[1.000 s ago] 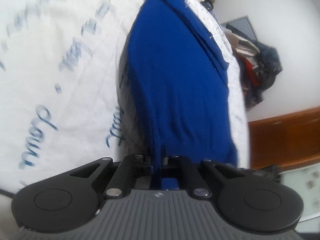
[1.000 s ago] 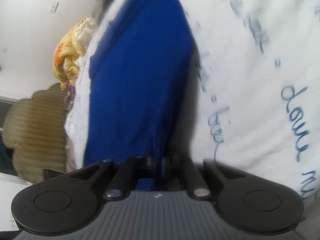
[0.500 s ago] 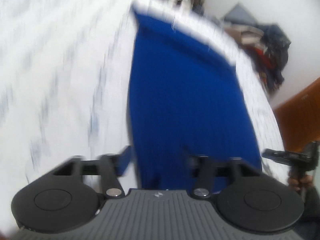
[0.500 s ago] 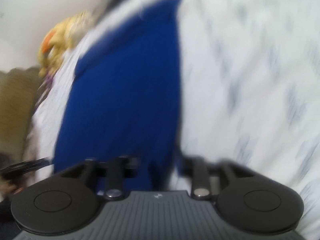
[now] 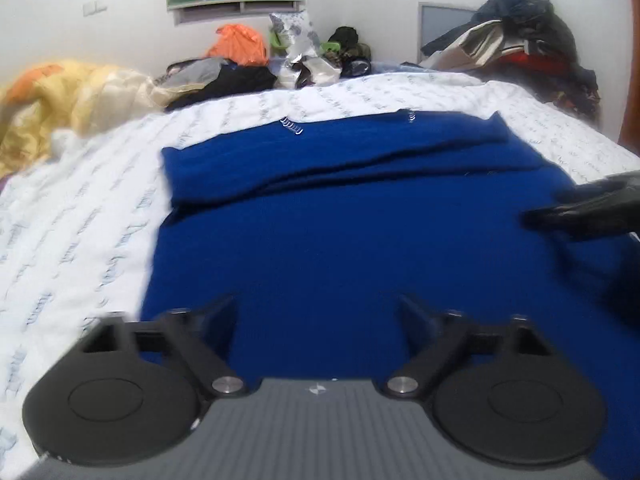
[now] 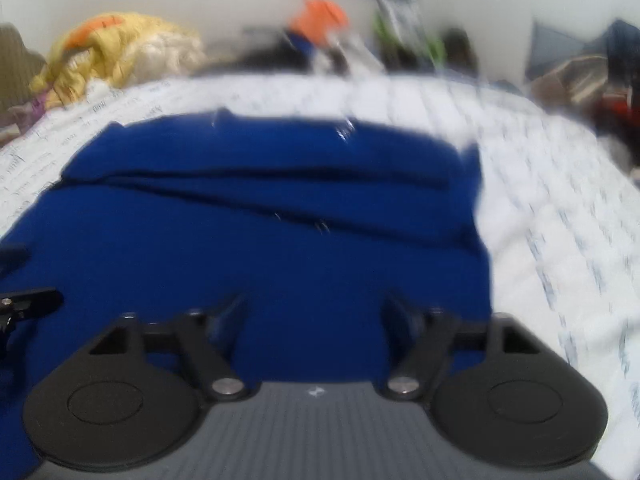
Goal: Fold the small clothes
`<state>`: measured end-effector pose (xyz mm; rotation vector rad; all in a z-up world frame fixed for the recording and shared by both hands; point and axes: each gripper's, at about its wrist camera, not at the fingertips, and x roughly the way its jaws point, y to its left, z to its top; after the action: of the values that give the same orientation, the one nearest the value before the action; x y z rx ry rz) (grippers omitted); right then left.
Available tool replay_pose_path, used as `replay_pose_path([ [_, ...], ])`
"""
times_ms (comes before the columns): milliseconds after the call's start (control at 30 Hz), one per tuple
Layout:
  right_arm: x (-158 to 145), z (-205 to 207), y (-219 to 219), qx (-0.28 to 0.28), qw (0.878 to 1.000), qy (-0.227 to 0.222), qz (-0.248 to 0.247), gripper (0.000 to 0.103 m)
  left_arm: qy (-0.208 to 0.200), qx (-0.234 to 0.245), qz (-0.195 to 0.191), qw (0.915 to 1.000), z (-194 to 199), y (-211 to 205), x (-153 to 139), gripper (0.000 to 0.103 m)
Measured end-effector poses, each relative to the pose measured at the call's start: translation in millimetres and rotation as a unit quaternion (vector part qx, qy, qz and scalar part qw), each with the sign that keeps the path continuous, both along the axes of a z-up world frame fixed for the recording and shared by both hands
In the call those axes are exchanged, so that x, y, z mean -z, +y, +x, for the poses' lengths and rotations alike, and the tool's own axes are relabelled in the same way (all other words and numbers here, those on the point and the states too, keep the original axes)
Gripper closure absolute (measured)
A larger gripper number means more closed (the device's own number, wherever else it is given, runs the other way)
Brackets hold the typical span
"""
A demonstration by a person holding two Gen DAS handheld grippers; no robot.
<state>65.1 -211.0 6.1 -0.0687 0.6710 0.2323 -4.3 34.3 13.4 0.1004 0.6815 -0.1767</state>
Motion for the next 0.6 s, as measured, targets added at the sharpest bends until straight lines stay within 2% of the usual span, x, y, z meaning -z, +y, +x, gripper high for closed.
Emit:
replay_pose_path([
  [100, 3.5, -19.4, -31.6, 0.005, 1.000, -0.005, 0.000, 0.026, 0.007, -0.007, -0.023, 0.9997, -5.1, 30.9, -1.7, 0.003],
  [167, 3.8, -21.6, -32.7, 0.002, 1.000, -0.004, -0.003, 0.026, 0.005, -0.003, -0.006, 1.0000, -4.7, 27.2, -3.0, 0.002],
  [233, -0.3, -16.7, -26.4, 0.011, 1.000, 0.006, -0.013, 0.025, 0.004, -0.019, 0.013, 0.9997, -6.8, 16.7, -7.1, 0.012],
  [267, -8.1, -21.4, -22.9, 0.029, 0.999, 0.020, -0.017, 0.025, 0.005, -0.015, 0.000, 0.9999, -15.3, 13.3, -13.5, 0.014],
  [300, -17.9, -29.5, -13.7, 0.039, 0.999, 0.026, -0.011, 0.025, 0.003, 0.001, -0.028, 0.9996, -27.5, 5.5, -17.0, 0.011],
  [367, -27.5, -49.2, 1.3, -0.001, 0.999, 0.016, 0.028, 0.022, -0.002, 0.031, -0.069, 0.9972, -51.8, -2.7, -20.3, 0.001],
  [400, -26.0, -58.7, 9.0, -0.025, 0.999, 0.021, 0.037, 0.018, 0.007, 0.045, -0.067, 0.9967, -56.0, -8.2, -16.3, 0.001],
  [467, -11.3, -68.3, 25.6, -0.060, 0.997, 0.057, 0.010, 0.016, 0.030, 0.065, -0.019, 0.9972, -62.8, -20.3, 0.4, 0.000],
  [500, -5.5, -82.4, 31.4, -0.072, 0.997, 0.020, -0.032, 0.006, -0.002, 0.073, 0.008, 0.9973, -74.4, -20.2, 3.4, 0.000],
  [533, -0.5, -94.6, 26.9, -0.075, 0.996, -0.002, -0.045, 0.000, 0.011, 0.077, -0.001, 0.9970, -75.5, -12.6, 2.9, 0.000],
  [600, -0.3, -102.0, -2.9, -0.057, 0.998, 0.023, -0.003, 0.000, 0.013, 0.064, 0.004, 0.9978, -84.0, 6.5, 1.6, 0.000],
])
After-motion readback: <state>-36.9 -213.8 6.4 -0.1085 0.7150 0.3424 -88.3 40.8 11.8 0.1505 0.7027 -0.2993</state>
